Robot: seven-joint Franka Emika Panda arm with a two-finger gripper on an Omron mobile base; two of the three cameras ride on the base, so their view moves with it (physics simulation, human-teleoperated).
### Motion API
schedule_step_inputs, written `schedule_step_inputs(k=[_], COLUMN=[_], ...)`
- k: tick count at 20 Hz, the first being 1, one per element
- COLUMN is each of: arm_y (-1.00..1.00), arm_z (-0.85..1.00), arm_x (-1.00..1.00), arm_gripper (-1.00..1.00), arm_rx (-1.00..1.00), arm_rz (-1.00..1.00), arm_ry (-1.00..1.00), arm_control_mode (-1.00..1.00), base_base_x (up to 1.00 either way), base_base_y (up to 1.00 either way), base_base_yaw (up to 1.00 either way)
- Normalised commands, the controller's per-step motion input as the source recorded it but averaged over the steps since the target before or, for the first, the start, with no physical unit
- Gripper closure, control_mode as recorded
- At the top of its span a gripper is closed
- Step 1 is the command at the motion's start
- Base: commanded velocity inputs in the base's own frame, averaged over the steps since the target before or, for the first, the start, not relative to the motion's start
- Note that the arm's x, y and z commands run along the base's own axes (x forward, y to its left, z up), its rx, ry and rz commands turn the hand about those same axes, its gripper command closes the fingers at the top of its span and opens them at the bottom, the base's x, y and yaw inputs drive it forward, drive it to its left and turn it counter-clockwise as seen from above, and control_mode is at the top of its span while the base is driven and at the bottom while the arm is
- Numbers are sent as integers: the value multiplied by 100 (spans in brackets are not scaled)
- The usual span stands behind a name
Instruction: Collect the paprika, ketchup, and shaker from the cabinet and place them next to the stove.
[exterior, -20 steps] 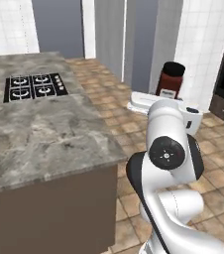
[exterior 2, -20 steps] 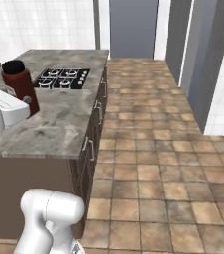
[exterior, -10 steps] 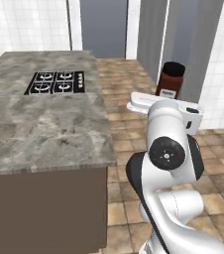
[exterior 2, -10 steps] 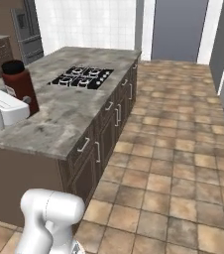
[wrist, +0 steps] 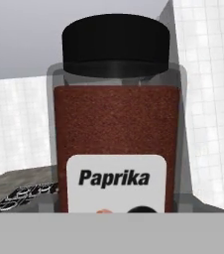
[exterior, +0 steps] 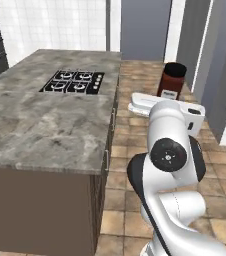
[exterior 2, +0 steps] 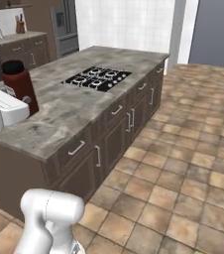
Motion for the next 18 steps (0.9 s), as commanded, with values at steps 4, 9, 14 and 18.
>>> schedule_step_inputs(k=[4,9,14,18], arm_y=[0,0,0,0], arm_z=[0,0,0,0], arm_x=[0,0,0,0], arm_gripper=[100,100,100,100], arm_rx=[0,0,0,0], arm_rz=[0,0,0,0], arm_ry=[0,0,0,0], arm_control_mode=[100,100,100,100], base_base_x=[39,38,45,48], base_base_y=[-79,-80,-75,-72], base_base_yaw=[36,36,37,37])
